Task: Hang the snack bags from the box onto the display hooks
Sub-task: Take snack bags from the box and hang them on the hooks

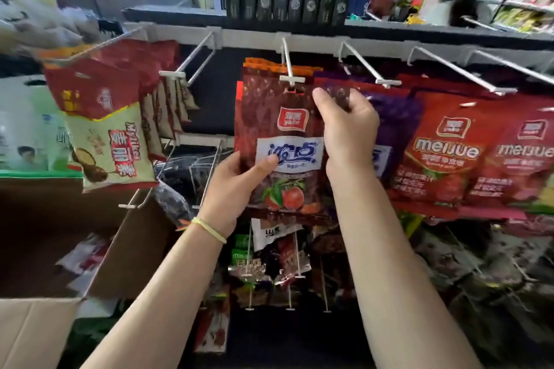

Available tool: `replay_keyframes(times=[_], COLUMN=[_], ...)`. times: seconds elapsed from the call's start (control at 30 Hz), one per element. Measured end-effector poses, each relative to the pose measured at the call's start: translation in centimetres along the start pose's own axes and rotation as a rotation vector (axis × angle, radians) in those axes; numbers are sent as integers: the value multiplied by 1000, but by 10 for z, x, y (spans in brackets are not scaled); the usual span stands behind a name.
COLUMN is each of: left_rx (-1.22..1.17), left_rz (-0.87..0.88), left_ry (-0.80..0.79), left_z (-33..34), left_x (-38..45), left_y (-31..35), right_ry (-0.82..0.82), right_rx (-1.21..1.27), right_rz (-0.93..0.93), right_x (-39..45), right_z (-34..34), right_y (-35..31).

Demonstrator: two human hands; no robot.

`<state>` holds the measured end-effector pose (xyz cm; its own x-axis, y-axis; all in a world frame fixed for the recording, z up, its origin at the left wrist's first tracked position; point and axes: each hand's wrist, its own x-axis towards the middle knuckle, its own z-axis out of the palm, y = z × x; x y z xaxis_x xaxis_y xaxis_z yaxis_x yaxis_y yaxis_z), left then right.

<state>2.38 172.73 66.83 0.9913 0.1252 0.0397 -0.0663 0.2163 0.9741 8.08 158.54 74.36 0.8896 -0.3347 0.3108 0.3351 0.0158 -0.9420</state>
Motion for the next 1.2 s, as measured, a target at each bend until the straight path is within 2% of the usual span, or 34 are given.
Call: replay_keyframes(times=[0.17, 0.23, 0.37, 0.43, 0.5, 0.67, 0.77, 0.9, 0.97, 1.03, 1.1, 1.2], left_rx=[16, 23, 95, 162, 229, 160, 247, 461, 658, 962, 1262, 1419], left_rz=[-38, -49, -48, -35, -38, -53, 4, -7, -67, -169, -231, -244], left_ry=[63, 81, 80, 98, 127, 274, 354, 561, 614, 586, 446, 292], left_z=[-2, -5, -17, -32, -54, -145, -221, -333, -385, -429, -463, -495], left_x=[-2, -3, -5, -8, -11, -29, -45, -64, -69, -70, -67, -59], left_y=[-12, -11, -9, -12, -16, -17, -22, -40, -58, -75, -86, -91], right_ry=[35, 104, 295, 212, 17, -501, -636, -764, -838, -905, -972, -986], right_rx=[-176, -230, -405, -404, -341, -307, -287, -302, -373, -481, -635, -836], right_rz=[-109, -190, -635, -743, -661, -172, 32, 133, 187, 283, 442, 639], right_x=[-3, -12, -40, -62, -85, -146, -189, -247, -273, -292, -303, -309], right_z=[2, 4, 10, 19, 36, 106, 159, 235, 270, 302, 332, 366], right_y=[9, 12, 12, 17, 26, 63, 79, 103, 123, 149, 175, 217])
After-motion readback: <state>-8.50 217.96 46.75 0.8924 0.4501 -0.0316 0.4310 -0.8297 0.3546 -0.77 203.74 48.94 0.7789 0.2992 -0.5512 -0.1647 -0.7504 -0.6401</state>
